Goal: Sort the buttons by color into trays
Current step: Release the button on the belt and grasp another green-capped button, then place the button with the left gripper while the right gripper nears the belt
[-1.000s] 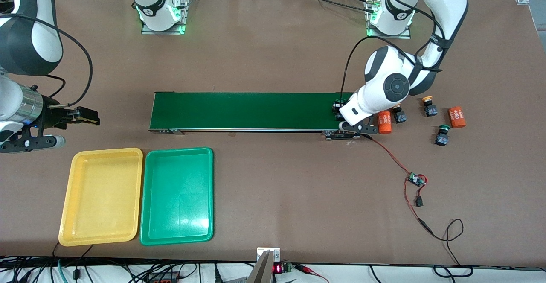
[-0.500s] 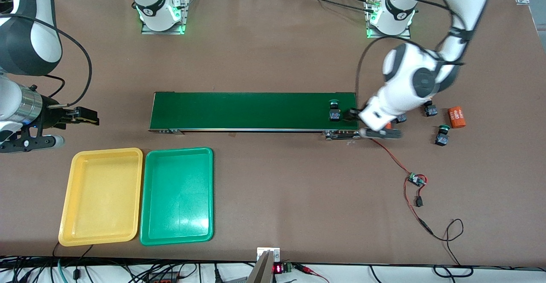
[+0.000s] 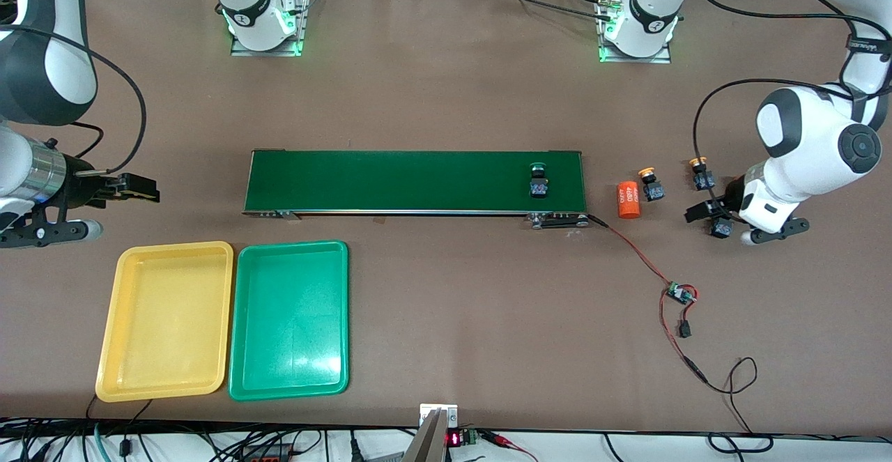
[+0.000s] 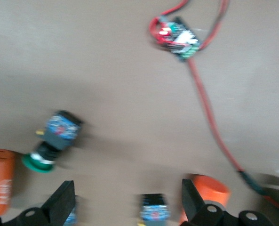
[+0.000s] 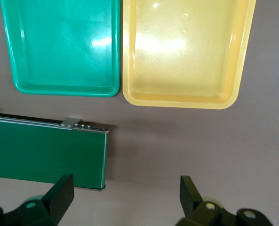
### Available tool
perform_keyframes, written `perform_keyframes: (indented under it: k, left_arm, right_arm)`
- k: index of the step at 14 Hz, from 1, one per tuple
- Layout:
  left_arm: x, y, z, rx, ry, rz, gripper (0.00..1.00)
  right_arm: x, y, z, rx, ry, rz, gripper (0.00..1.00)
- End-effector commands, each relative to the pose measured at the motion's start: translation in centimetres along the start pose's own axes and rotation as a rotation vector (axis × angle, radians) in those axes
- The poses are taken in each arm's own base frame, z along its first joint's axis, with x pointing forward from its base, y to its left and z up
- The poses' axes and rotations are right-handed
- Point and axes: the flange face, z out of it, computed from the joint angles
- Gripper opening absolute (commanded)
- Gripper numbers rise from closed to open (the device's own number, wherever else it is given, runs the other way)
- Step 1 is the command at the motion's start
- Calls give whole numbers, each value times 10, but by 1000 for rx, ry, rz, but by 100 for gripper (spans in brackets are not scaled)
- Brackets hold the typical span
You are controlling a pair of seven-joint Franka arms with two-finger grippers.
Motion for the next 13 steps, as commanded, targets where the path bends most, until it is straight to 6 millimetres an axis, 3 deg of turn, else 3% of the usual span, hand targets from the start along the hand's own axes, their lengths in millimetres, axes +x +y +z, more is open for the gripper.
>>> perform_keyframes:
  k: [1, 4, 8, 11, 13]
  left_arm:
    - [6, -40, 12, 95, -4, 70, 100]
    - [21, -62, 40, 151, -30, 215, 100]
    - [25, -64, 71, 119, -40, 298, 100]
    - [27, -63, 79, 106, -29, 400, 100]
    - [27, -62, 86, 99, -38, 433, 100]
  right_arm:
    - [-9, 8, 8, 25, -24, 12, 100]
    - [-24, 14, 21, 30, -22, 25, 100]
    - [-70, 7, 57, 27, 56, 28, 100]
    - [-99, -2, 84, 49, 97, 61, 100]
    - [-107, -8, 96, 120, 104, 106, 100]
